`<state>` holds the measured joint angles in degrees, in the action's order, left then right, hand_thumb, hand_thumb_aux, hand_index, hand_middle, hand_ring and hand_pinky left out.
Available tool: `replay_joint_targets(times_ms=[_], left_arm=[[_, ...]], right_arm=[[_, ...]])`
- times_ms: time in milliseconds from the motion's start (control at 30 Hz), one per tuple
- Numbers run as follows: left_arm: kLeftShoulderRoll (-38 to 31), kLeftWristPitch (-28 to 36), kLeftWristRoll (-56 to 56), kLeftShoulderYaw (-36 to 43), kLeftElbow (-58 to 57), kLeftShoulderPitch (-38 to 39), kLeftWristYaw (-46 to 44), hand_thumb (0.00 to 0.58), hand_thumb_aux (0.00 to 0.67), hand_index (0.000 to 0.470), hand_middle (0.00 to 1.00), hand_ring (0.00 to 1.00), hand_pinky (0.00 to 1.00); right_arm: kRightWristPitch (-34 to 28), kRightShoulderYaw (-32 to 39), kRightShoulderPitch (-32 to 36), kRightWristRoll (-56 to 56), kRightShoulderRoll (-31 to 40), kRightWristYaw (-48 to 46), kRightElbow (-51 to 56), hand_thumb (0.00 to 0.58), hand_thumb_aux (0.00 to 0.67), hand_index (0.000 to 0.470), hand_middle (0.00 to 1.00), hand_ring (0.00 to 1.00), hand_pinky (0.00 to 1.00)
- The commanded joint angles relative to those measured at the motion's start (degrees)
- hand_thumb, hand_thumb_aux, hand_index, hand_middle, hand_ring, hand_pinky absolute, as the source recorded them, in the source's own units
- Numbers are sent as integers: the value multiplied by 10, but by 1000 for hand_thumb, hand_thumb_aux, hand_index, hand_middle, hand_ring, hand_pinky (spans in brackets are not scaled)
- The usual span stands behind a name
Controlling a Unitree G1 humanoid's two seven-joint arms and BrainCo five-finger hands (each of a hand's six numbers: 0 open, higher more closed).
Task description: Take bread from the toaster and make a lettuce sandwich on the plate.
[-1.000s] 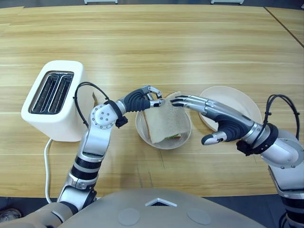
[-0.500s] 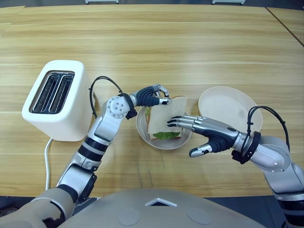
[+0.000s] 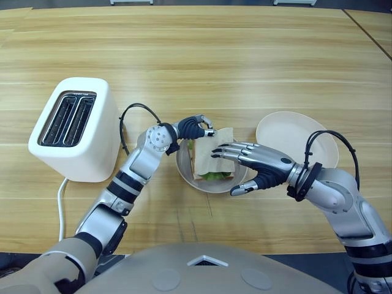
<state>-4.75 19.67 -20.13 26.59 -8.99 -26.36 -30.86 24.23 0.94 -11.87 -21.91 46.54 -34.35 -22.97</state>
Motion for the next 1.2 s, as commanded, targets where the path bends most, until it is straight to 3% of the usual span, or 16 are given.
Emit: replay_joint_targets(times_ms=[33, 367, 467, 500, 533, 567, 700, 800, 967, 1200], left_arm=[[-9, 9, -8, 14, -22, -1, 0, 580, 670, 470, 1000, 1000, 1000], [-14, -36, -51, 47, -61, -14, 44, 580, 670, 470, 1000, 1000, 1000], [-49, -88, -139, 93, -44, -23, 95, 580, 670, 470, 1000, 1000, 1000], [-62, -95, -193, 110, -41, -33, 138, 580, 670, 470, 122, 122, 122], [-80, -97, -266, 132, -33, -50, 190, 343, 242, 170, 0, 0, 0], [-93, -94, -323, 144, -18, -62, 232, 0, 0, 0, 0, 0, 0], [-114, -56, -452, 118, 93, -73, 303, 0, 0, 0, 0, 0, 0], [-117, -42, -491, 86, 164, -61, 328, 0, 0, 0, 0, 0, 0], [-110, -54, -484, 45, 273, -17, 315, 0, 0, 0, 0, 0, 0], [-88, -73, -436, 22, 397, 81, 266, 0, 0, 0, 0, 0, 0]], right_arm=[[-5, 16, 18, -12, -1, -5, 10, 0, 0, 0, 0, 0, 0], [-9, 147, 22, -127, -7, -35, 86, 0, 0, 0, 0, 0, 0], [-19, 179, 26, -162, -1, -48, 112, 0, 0, 0, 0, 0, 0], [-24, 187, 26, -166, 0, -52, 116, 0, 0, 0, 0, 0, 0], [-32, 194, 24, -166, -1, -58, 116, 0, 0, 0, 0, 0, 0], [-39, 201, 23, -166, -2, -61, 115, 0, 0, 0, 0, 0, 0], [-70, 234, 34, -187, -36, -48, 131, 0, 0, 0, 0, 0, 0], [-86, 271, 59, -212, -105, -1, 155, 0, 0, 0, 0, 0, 0], [-113, 297, 109, -247, -182, 65, 196, 0, 0, 0, 0, 0, 0], [-134, 278, 139, -282, -177, 113, 191, 0, 0, 0, 0, 0, 0]])
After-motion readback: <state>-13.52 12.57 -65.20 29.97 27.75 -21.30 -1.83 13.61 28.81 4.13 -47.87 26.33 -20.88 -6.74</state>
